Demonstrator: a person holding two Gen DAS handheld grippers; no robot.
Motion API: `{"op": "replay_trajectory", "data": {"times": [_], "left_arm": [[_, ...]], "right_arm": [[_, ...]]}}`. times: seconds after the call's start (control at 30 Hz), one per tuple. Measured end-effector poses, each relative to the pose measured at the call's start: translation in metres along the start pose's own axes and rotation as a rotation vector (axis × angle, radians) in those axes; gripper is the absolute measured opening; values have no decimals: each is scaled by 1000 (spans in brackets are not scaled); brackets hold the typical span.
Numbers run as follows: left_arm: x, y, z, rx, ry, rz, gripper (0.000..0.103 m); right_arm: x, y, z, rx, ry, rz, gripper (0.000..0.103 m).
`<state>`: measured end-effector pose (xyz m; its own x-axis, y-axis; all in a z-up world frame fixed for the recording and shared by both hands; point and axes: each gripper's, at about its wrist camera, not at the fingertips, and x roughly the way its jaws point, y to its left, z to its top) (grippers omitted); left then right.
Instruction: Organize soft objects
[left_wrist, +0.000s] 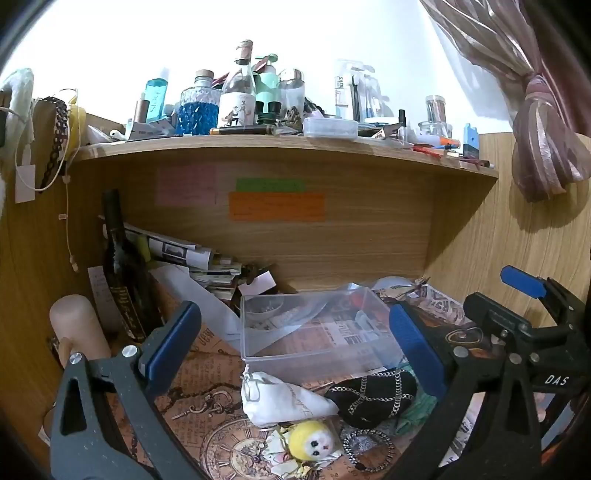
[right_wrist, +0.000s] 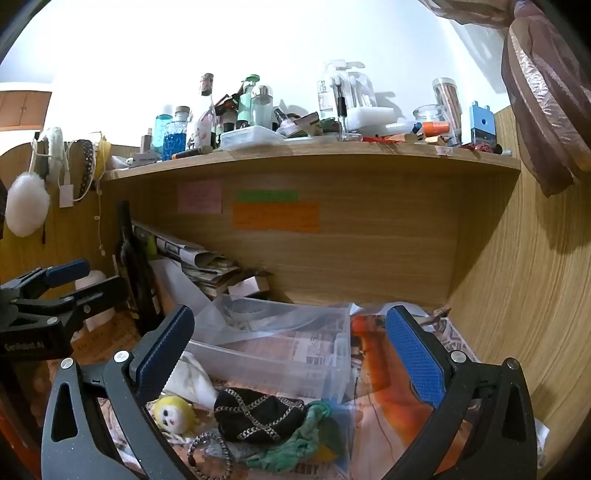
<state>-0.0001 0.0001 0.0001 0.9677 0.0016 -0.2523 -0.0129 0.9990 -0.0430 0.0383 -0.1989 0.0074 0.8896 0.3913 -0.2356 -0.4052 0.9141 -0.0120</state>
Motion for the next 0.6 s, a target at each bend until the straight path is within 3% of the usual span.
{"op": "replay_trajectory", "data": {"times": [0.6], "left_arm": [[-2,-7,4,32,-17,-2,103]], "right_arm": [[0,2,2,12,-3,5,103]]}}
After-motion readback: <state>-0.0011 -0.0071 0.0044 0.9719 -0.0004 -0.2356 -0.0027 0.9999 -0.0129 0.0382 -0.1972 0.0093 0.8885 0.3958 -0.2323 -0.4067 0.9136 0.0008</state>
